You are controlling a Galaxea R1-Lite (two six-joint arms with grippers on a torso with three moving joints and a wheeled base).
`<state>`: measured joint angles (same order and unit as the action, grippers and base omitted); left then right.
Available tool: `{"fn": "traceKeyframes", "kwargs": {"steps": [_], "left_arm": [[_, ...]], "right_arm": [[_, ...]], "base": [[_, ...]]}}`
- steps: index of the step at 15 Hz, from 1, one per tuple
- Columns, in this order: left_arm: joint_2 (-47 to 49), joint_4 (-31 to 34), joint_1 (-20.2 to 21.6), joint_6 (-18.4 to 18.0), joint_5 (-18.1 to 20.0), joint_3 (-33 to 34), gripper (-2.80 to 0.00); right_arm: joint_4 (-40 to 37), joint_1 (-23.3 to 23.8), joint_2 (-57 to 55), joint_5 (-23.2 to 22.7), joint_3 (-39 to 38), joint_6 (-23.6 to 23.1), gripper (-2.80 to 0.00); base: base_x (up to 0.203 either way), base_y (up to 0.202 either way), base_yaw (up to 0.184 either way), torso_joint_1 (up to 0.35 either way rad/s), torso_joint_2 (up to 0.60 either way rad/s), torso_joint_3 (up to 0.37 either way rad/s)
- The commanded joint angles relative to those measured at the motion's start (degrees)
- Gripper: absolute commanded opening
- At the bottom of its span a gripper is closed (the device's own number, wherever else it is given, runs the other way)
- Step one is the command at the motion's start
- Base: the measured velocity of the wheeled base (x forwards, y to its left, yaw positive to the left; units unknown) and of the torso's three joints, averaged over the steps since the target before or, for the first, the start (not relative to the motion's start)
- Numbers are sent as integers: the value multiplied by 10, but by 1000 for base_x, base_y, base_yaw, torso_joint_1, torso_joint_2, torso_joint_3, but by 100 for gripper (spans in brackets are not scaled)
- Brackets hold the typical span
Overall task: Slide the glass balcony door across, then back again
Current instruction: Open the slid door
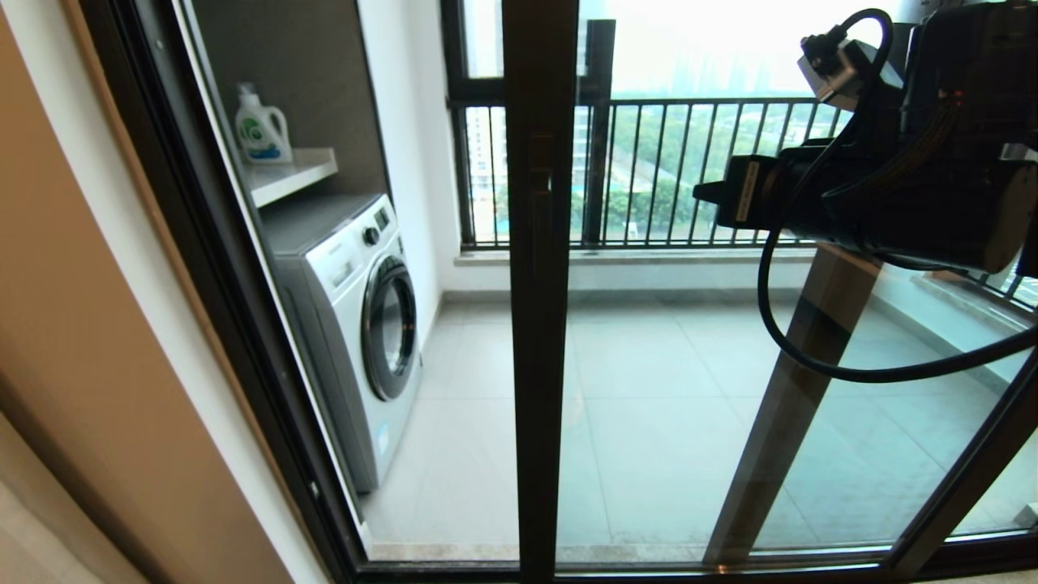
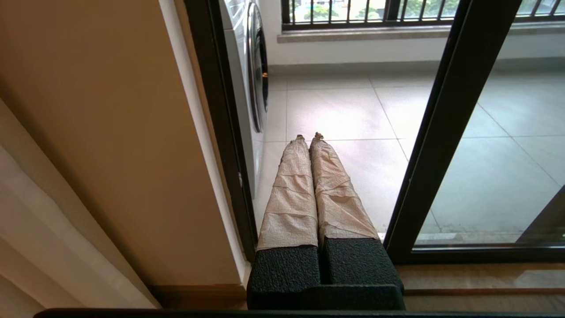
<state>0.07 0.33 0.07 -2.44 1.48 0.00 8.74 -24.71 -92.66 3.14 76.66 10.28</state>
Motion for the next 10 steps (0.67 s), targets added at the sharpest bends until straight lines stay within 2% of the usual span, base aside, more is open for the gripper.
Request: {"fn": "traceKeyframes", "kwargs": {"steps": [1, 4, 10], "left_arm": [[0, 0, 0, 0, 0, 1, -280], [0, 0, 0, 0, 0, 1, -280], [0, 0, 0, 0, 0, 1, -280]], "right_arm": [[3, -20, -6, 0, -13, 1, -280], [9, -37, -46, 3, 3, 1, -280], [10, -39, -118, 13, 77, 3, -280]], "base": [[0, 0, 0, 0, 0, 0], [0, 0, 0, 0, 0, 0], [0, 0, 0, 0, 0, 0]]}}
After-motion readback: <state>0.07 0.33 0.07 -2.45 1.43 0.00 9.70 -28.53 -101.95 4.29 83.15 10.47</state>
